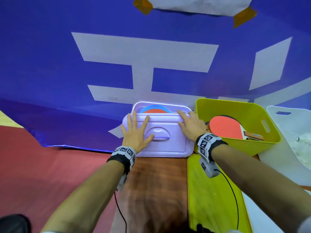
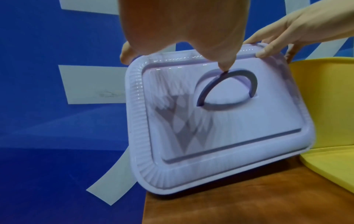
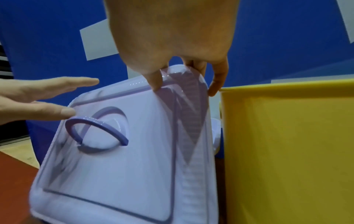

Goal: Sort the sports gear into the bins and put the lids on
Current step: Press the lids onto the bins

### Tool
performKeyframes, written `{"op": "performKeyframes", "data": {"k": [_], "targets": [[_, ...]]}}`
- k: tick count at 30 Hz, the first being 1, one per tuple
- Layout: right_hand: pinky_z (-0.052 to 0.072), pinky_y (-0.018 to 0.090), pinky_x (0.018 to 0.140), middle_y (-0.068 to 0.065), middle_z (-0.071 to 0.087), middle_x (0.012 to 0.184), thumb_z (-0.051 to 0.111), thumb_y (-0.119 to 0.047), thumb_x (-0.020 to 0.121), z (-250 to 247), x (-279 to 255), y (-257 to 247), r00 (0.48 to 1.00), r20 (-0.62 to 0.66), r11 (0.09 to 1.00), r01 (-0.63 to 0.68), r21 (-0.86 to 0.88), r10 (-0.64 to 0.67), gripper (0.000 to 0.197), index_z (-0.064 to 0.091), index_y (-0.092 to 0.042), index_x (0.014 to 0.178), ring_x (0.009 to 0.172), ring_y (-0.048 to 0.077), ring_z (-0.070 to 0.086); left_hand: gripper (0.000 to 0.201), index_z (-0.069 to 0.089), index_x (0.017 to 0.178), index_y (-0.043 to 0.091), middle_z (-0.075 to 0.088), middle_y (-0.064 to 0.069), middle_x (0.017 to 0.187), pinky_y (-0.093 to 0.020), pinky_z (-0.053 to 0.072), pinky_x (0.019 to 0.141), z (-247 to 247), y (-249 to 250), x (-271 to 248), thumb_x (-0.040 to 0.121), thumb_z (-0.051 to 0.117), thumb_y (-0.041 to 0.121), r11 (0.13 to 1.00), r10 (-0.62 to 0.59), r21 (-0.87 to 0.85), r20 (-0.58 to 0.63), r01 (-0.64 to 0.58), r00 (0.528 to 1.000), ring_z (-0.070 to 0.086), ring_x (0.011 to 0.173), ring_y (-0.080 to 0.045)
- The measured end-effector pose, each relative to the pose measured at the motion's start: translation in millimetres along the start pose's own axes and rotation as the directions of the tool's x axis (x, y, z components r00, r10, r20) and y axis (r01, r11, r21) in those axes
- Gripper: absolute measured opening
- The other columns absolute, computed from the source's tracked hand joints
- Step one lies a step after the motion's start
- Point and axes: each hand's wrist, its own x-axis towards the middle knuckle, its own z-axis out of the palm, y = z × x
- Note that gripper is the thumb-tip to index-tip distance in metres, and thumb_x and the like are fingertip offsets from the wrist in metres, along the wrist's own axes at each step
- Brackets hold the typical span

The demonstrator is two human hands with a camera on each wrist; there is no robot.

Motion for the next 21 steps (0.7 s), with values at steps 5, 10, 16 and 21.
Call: {"op": "performKeyframes", "data": {"k": [5,10,16,21], "targets": [[0.04,0.046,0.1,0.017,0.034,0.147,0.037,-0.038,0.102,2,21,-2,1.0,0.011,0.999,0.018,-0.039,-0.017,0.052,0.023,-0.031,0.152,0.134,0.034,0.035,0.098,-0.009,0.151,0.048,-0.036,-0.003,0.155,-0.066,0.0,0.113,8,0,6,0.066,0.013,0.092,0.999,0.032,-0.017,0.139,-0.03,0.99,-0.029,0.144,-0.033],[0.033,0.047,0.106,0.016,0.032,0.15,0.037,-0.037,0.102,7,41,-6,0.999,0.047,0.998,-0.015,-0.053,0.018,0.051,0.025,-0.028,0.151,0.137,0.035,0.032,0.106,-0.017,0.148,0.046,-0.037,-0.007,0.155,-0.071,-0.002,0.11,16,-4,16,0.069,0.038,0.091,0.997,0.015,0.066,0.235,-0.032,0.972,-0.032,0.143,-0.036],[0.02,0.048,0.114,0.016,0.018,0.158,0.036,-0.043,0.102,25,29,-19,0.986,0.158,0.997,0.065,-0.046,-0.057,0.056,0.023,-0.027,0.153,0.146,0.033,0.018,0.104,-0.016,0.15,0.046,-0.032,-0.006,0.158,-0.069,-0.008,0.11,16,-5,34,0.072,0.038,0.09,0.996,0.02,0.067,0.421,-0.054,0.907,-0.029,0.144,-0.032],[0.022,0.052,0.112,0.011,0.016,0.16,0.035,-0.037,0.104,37,1,-30,0.95,0.082,0.948,0.288,0.138,-0.301,0.051,0.024,-0.032,0.153,0.147,0.028,0.015,0.105,-0.01,0.151,0.047,-0.026,-0.003,0.16,-0.068,-0.006,0.112,11,-6,49,0.071,0.042,0.09,0.996,0.021,0.065,0.472,-0.059,0.881,-0.027,0.146,-0.028]]}}
